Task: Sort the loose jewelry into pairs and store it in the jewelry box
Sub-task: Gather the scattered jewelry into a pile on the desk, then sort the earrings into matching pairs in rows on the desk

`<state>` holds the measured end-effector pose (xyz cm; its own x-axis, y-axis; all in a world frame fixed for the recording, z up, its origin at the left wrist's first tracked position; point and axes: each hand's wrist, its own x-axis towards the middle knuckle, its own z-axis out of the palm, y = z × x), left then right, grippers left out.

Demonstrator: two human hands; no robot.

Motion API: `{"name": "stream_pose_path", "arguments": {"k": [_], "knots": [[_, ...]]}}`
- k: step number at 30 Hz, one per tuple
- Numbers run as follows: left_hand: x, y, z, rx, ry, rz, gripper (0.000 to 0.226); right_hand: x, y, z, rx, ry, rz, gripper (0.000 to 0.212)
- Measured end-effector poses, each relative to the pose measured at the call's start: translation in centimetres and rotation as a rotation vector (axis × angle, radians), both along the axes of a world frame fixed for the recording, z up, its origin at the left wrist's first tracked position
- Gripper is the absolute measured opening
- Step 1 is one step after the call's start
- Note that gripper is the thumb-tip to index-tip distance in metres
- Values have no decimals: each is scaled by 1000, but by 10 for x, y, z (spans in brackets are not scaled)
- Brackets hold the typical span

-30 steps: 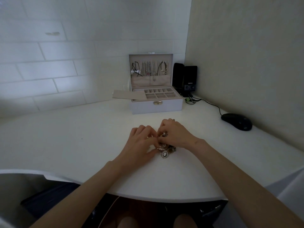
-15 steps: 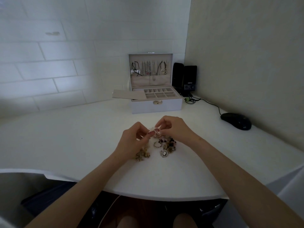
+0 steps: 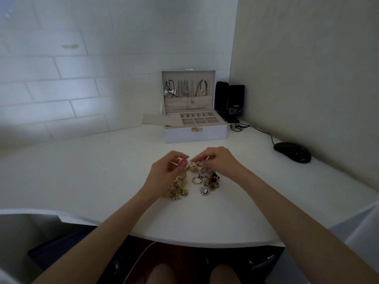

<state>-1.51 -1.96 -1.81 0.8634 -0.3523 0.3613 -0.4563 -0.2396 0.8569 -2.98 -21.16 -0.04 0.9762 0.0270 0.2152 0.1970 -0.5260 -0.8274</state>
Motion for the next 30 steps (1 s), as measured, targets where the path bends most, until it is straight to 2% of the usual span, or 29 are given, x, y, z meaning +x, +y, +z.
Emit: {"name": "stream_pose_path", "arguments": {"k": [6, 9, 12, 15, 21, 25, 30], "knots": [[-1, -3, 1, -16, 24, 13, 17, -5, 3, 3, 50, 7, -36, 9], [-2, -5, 2, -35, 40, 29, 17, -6, 4, 4, 80, -30, -98, 8], [-1, -6, 0, -50, 31, 56, 13, -5, 6, 2, 70, -55, -115, 18], [3, -5, -3, -21, -9, 110, 13, -3, 5, -1, 151, -27, -99, 27], [23, 3, 1, -84, 62, 207, 12, 8, 8, 6, 253, 35, -67, 13], [54, 3, 4, -65, 142, 217, 9, 34, 12, 11, 223, 86, -53, 18], [94, -6, -1, -33, 187, 218, 11, 80, 14, 9, 180, 125, -135, 20]]}}
